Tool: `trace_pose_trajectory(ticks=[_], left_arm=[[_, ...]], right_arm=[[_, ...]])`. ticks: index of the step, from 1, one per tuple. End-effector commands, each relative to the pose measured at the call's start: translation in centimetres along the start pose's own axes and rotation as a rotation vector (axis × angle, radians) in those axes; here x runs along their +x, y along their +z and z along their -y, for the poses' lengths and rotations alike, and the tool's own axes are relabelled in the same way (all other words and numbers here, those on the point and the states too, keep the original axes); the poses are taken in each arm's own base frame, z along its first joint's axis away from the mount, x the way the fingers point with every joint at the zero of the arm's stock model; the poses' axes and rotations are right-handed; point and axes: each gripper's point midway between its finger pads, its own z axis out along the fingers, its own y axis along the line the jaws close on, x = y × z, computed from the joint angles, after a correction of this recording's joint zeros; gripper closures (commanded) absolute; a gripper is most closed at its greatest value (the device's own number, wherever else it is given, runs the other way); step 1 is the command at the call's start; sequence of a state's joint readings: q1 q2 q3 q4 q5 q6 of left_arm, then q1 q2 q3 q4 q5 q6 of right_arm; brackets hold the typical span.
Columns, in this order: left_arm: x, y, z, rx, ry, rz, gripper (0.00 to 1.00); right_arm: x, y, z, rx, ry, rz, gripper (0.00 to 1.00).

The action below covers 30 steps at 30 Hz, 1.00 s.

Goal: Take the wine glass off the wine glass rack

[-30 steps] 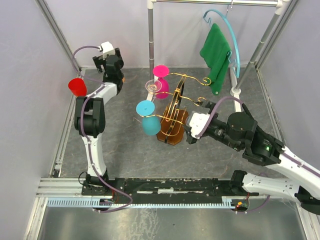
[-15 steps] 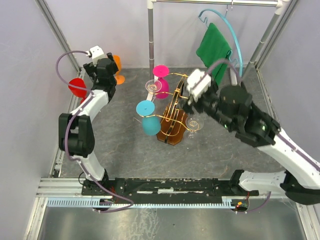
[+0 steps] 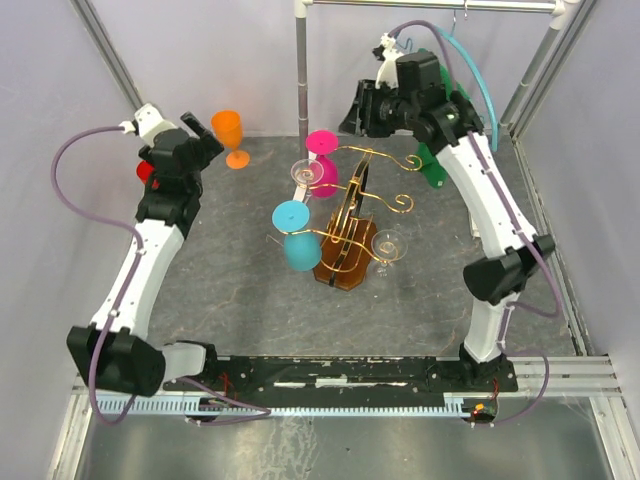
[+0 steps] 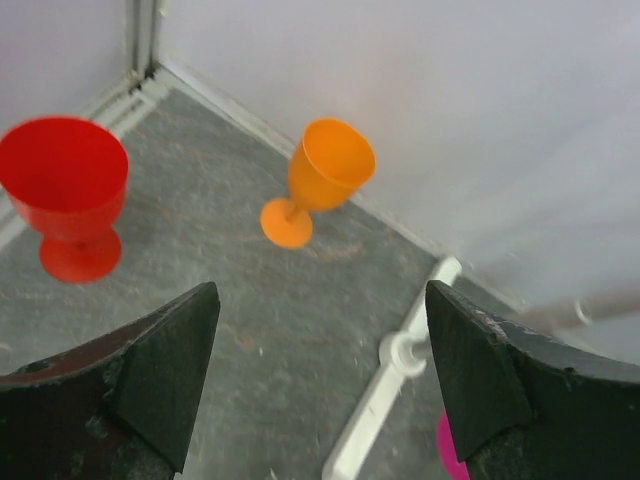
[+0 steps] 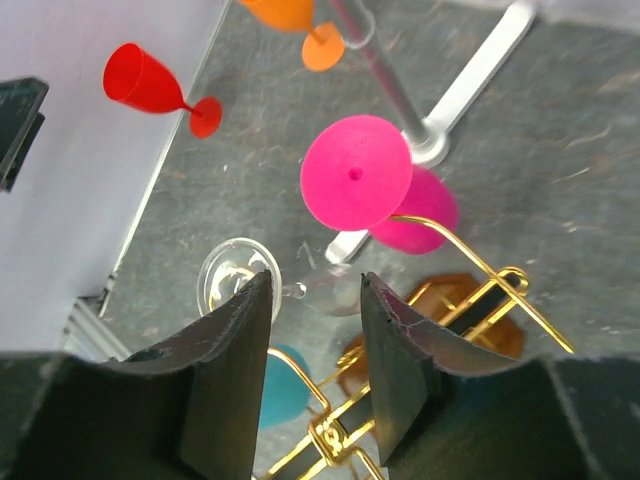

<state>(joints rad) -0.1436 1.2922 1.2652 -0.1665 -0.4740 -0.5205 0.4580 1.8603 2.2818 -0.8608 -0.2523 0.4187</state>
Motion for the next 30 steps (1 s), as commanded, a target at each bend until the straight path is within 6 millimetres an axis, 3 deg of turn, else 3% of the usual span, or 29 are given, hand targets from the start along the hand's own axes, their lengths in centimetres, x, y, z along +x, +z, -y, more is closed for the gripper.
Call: trace_pose_trajectory(ticks=[1, 6, 13, 30], left_arm=[[1.9, -3.2, 0.6, 0.088, -0.095, -0.111, 0.11], [1.6, -5.5, 0.9, 0.142, -0.117, -0.137, 0.11], [0.7, -7.5, 1.7, 0.22, -0.142, -0.14, 0.11], [0.7, -8.3, 2.8, 0.292, -0.114, -0.16, 0.08]], right_arm=[[-0.7, -0.1, -3.0, -0.12, 0.116, -0.023, 0.49], [0.4, 3.0, -1.7, -0.098, 0.154, -0.067, 0.46], [1.7, 5.6, 0.0, -0.059, 0.157, -0.101, 0.46], [2.1, 7.9, 4.0, -0.024, 0.179, -0.106, 0.45]])
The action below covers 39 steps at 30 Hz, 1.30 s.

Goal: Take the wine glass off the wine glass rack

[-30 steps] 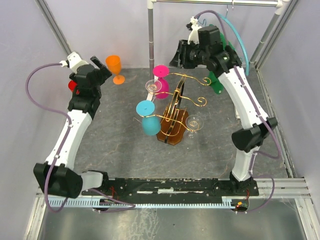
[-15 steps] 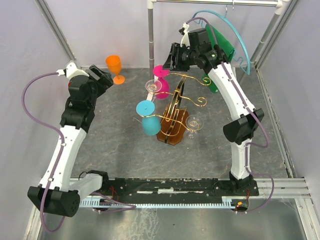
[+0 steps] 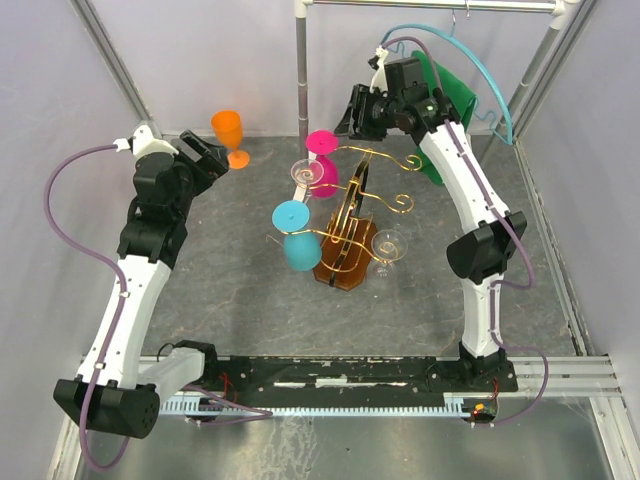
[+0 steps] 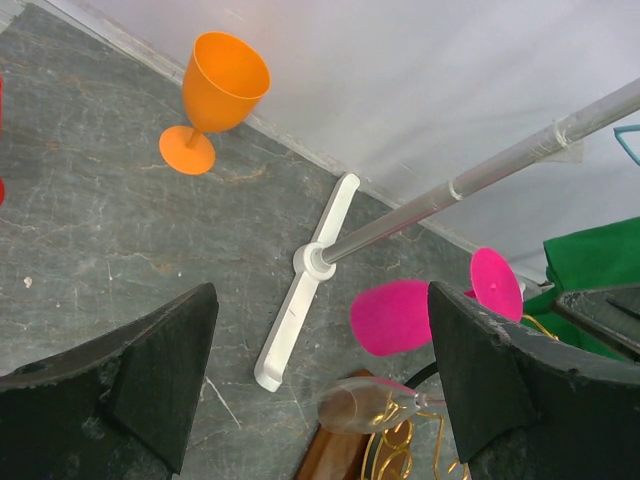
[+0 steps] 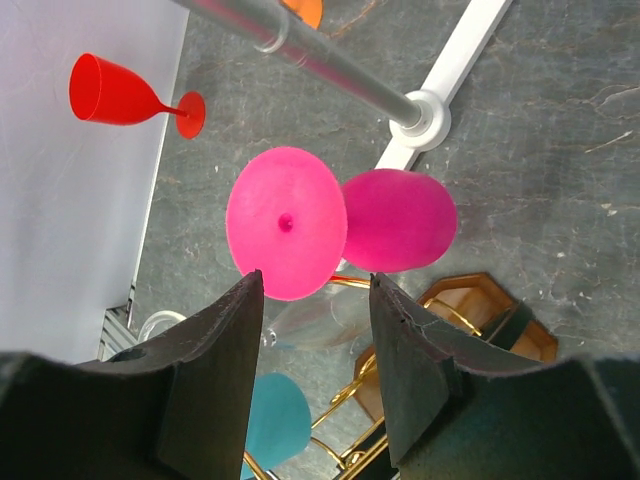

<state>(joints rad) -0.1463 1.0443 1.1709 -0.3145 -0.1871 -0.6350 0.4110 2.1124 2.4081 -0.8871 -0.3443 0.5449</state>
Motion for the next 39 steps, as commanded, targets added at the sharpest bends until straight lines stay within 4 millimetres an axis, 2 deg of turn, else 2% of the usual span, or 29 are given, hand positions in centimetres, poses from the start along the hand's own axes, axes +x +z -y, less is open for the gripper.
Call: trace_pose_trajectory(ticks=[1, 12, 16, 21, 25, 28, 39], left_arm=[[0.0, -0.2, 0.9, 0.047, 0.004, -0.011, 0.08], [0.2, -0.4, 1.0, 0.054, 0.017, -0.016, 0.06], [0.1, -0.5, 1.1, 0.061, 0.017, -0.014, 0.05], [0.1, -0.5, 1.2, 0.069, 0.013, -0.013, 0.04], [0.4, -0.5, 1.2, 0.069, 0.01, -0.022, 0.04], [0.6, -0.5, 1.2, 0.071, 0.009, -0.029, 0.03], [1.0, -0.7, 0.9, 0.072, 0.011, -0.04, 0.01]], right_arm=[[-1.2, 0.2, -0.2, -0.044, -0.016, 0.033, 0.45], [-0.9, 2.6, -0.1, -0.093, 0.0, 0.011, 0.46], [-0.7, 3.1, 0.3, -0.089, -0.001, 0.004, 0.45], [-0.6, 3.6, -0.1, -0.128, 0.006, 0.002, 0.47], [-0.8, 3.9, -1.2, -0.197, 0.009, 0.012, 0.58], [-1.0, 3.8, -1.8, -0.232, 0.009, 0.017, 0.62], [-1.3, 3.4, -1.1, -0.259, 0.064, 0.043, 0.9]])
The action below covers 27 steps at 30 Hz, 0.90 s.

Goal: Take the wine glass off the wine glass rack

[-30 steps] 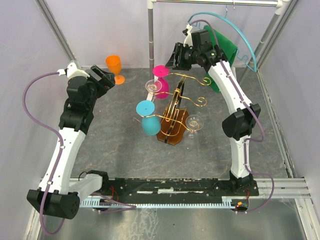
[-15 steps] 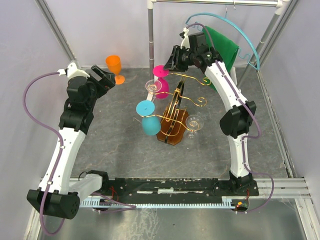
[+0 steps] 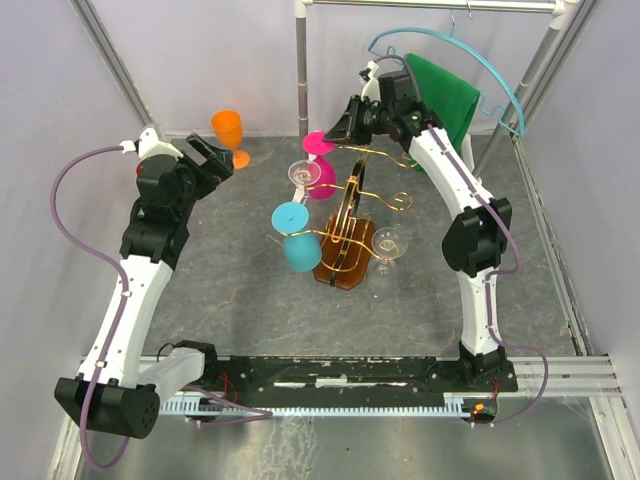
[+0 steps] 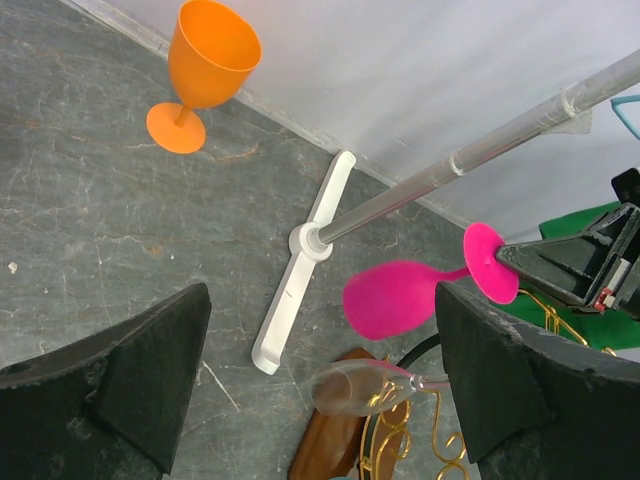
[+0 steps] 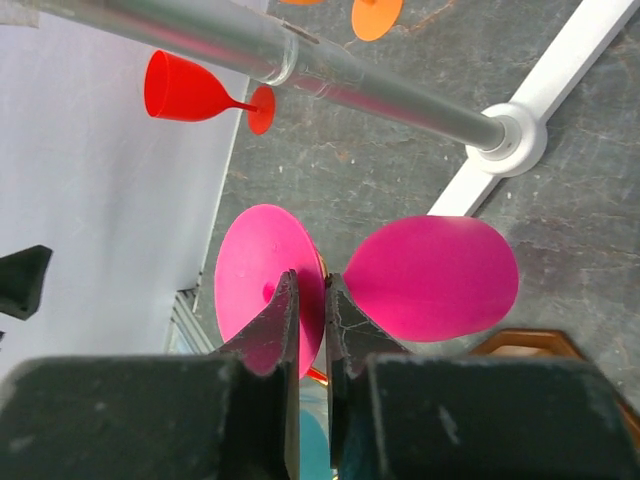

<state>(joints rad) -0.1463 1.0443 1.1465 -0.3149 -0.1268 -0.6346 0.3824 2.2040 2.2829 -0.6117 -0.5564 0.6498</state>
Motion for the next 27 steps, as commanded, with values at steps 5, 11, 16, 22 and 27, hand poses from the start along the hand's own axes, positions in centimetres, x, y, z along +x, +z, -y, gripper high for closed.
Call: trace_pose_trajectory(ticks=[5, 11, 16, 22, 27], left_arm=[[-0.5, -0.8, 0.8, 0.04, 0.01, 0.013, 0.01], [-0.2, -0.8, 0.8, 0.044, 0.008, 0.003, 0.01], [0.0, -0.7, 0.8, 0.046, 0.007, -0.004, 0.0], [0.2, -0.6, 0.8, 0.049, 0.004, -0.011, 0.0], [0.5, -0.5, 0.8, 0.05, 0.002, -0.021, 0.0]], right_arm=[[-3.2, -3.0, -2.4, -0.109, 0.006, 0.126, 0.94], [-4.4, -4.4, -2.4, -0.143, 0.043, 0.176, 0.95], [-5.1, -5.3, -3.2, -0.168, 0.038, 0.202, 0.94], [-5.3, -5.6, -3.8, -0.183, 0.027, 0.21, 0.9], [-5.2, -5.6, -3.6, -0.18, 0.021, 0.202, 0.82]])
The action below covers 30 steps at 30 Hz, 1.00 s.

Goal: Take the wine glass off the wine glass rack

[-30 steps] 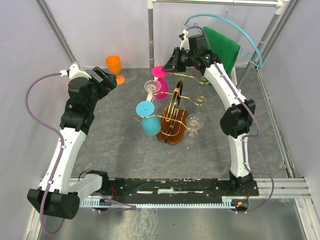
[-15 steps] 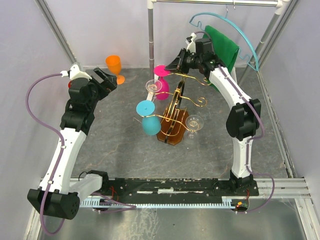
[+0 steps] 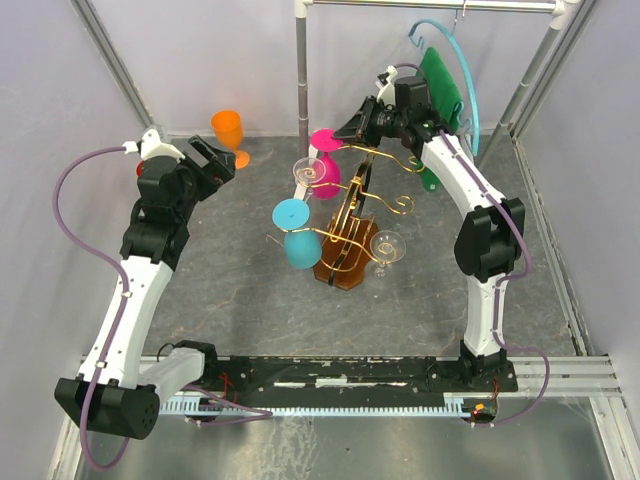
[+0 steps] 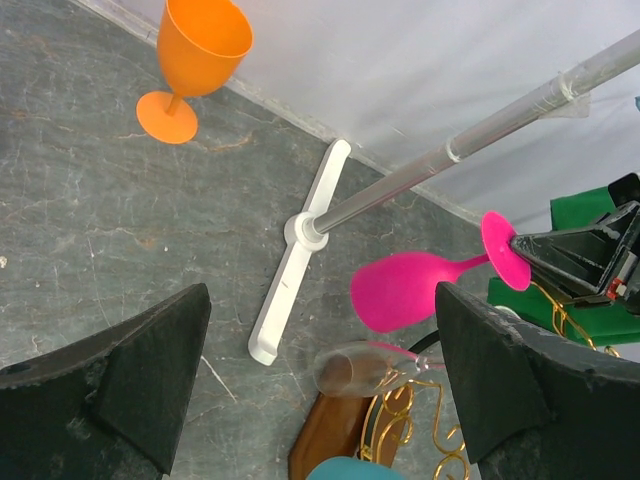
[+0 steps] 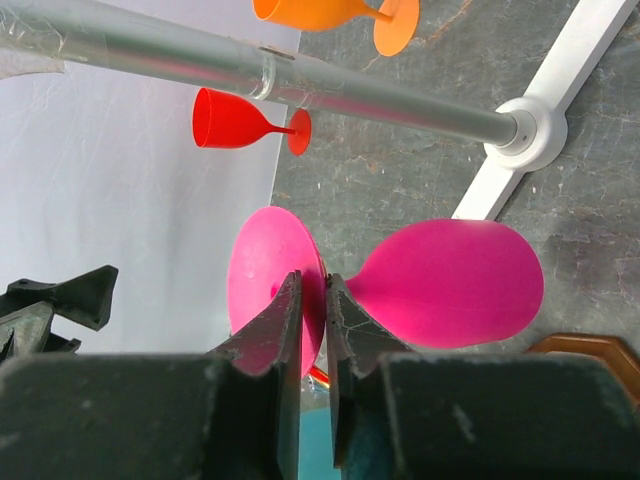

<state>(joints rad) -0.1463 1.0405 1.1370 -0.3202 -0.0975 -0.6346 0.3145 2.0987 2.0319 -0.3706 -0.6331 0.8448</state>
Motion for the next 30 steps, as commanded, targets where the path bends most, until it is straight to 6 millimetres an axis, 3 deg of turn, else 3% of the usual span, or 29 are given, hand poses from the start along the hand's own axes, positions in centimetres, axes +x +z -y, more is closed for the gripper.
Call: trace_pose_trajectory(ticks=[1, 20, 22, 25, 30], left_arm=[[-0.06, -0.35, 0.59, 0.032, 0.001, 0.004, 0.0], [0.45, 0.02, 0.54, 0.035, -0.004, -0.013, 0.0], [0.53, 0.05, 0.56, 0.037, -0.003, -0.015, 0.0], [0.6, 0.09, 0.5, 0.036, -0.005, -0.017, 0.0], [0.69, 0.1, 0.47, 0.036, -0.002, -0.019, 0.0]], right_arm=[[-3.28, -3.12, -5.68, -0.119, -0.149, 0.121, 0.8], [-3.02, -3.67, -5.31, -0.078, -0.195, 0.11, 0.67], [-3.02, -3.66, -5.29, -0.076, -0.194, 0.11, 0.68], [-2.95, -3.55, -5.25, -0.08, -0.194, 0.104, 0.78], [-2.84, -3.37, -4.96, -0.072, -0.193, 0.098, 0.71]])
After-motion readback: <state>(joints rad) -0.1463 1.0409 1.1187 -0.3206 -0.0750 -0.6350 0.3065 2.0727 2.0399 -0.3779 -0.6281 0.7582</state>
